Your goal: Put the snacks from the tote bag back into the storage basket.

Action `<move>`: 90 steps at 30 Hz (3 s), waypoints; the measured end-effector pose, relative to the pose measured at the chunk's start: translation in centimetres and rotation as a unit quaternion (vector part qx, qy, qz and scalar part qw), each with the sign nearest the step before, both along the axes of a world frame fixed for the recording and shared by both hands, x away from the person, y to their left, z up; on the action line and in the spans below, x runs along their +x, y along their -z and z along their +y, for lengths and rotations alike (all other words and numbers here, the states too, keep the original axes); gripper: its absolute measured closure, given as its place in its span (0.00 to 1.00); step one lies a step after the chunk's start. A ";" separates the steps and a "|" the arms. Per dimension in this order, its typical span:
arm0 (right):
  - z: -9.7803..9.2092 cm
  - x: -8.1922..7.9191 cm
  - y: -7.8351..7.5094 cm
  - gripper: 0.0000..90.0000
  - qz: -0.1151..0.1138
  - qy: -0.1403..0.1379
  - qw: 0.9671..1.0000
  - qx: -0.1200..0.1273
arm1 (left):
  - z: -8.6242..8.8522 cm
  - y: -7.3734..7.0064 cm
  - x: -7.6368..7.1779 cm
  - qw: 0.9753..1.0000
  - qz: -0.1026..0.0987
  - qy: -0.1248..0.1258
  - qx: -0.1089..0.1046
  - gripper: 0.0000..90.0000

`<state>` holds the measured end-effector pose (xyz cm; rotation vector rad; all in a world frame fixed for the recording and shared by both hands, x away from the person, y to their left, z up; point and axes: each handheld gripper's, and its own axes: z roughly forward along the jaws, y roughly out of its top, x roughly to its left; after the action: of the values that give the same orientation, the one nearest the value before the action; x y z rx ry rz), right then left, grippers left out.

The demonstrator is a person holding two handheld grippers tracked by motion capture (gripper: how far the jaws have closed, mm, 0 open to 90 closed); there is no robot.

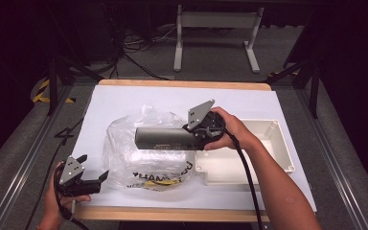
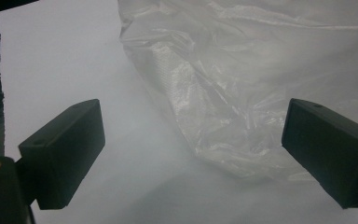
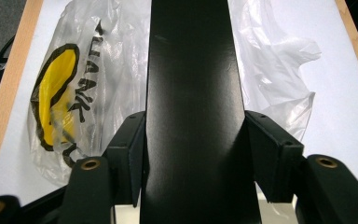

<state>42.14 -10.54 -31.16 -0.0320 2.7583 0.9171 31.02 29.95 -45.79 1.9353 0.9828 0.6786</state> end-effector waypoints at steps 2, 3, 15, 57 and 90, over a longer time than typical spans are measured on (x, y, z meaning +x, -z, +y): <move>-0.1 -0.1 0.0 0.48 -0.002 0.003 1.000 0.000 | 0.0 0.0 0.0 1.000 -0.001 -0.001 -0.002 0.08; -0.2 -0.1 0.0 0.48 -0.001 0.004 1.000 0.000 | 0.0 0.0 0.0 1.000 0.000 -0.001 -0.002 0.08; -1.7 -0.4 -0.6 0.48 -0.005 0.004 1.000 0.000 | 0.1 0.0 0.0 1.000 0.000 -0.003 -0.003 0.08; -13.9 -2.0 -1.5 0.48 -0.007 0.067 0.998 0.015 | 0.2 0.0 0.1 1.000 0.000 -0.013 -0.005 0.07; -18.5 -1.4 1.1 0.48 0.030 0.077 0.997 -0.004 | 0.0 0.0 0.0 1.000 0.001 -0.011 -0.001 0.07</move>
<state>40.72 -29.00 -32.30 0.2061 2.7731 0.8803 31.04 30.00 -45.81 1.9263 1.0063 0.6878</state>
